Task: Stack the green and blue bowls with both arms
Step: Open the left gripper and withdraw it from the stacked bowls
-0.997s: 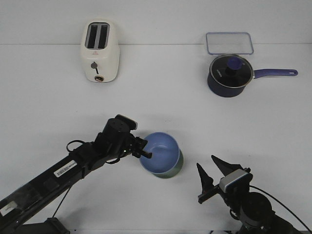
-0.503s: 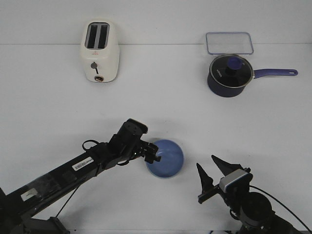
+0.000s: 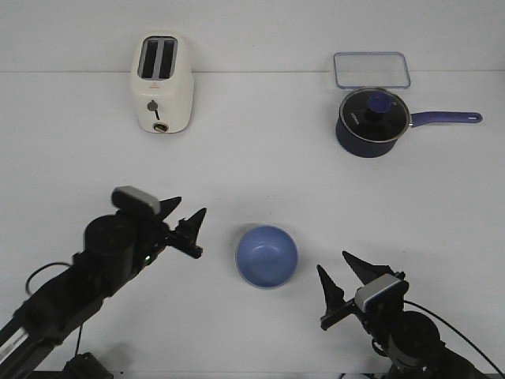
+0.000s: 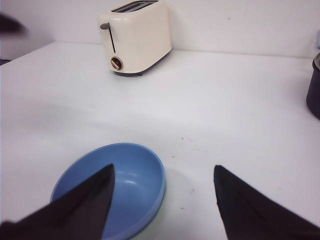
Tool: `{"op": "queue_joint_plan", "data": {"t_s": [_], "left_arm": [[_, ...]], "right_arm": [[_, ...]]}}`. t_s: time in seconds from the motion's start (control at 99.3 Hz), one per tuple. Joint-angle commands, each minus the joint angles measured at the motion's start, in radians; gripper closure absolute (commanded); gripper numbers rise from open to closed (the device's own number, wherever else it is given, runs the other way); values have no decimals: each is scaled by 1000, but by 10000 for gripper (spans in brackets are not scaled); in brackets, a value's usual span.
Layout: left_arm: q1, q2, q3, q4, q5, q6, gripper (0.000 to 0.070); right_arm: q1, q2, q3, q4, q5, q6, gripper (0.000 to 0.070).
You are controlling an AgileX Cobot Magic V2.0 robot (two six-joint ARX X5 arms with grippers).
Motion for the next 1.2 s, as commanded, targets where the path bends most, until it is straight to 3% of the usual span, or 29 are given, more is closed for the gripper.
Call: {"op": "queue_joint_plan", "data": {"t_s": [0.0, 0.302, 0.322, 0.352, 0.403, 0.433, 1.188], "left_arm": [[-5, -82, -88, -17, -19, -8, 312], [-5, -469, -560, 1, -34, -211, 332], [-5, -484, -573, 1, -34, -213, 352], [-5, -501, -587, 0, -34, -213, 434], [-5, -521, -595, -3, -34, -212, 685], [-5, -528, -595, -3, -35, -213, 689], [-5, -604, -592, 24, -23, -207, 687]], "right_arm": [[10, 7, 1, 9, -2, 2, 282], [10, 7, 1, 0, -2, 1, 298], [10, 7, 1, -3, -2, 1, 323], [10, 7, 1, -7, -2, 1, 397], [10, 7, 1, -14, -2, 1, 598], [10, 7, 1, -18, -2, 1, 700], [10, 4, 2, -3, 0, 13, 697]]}}
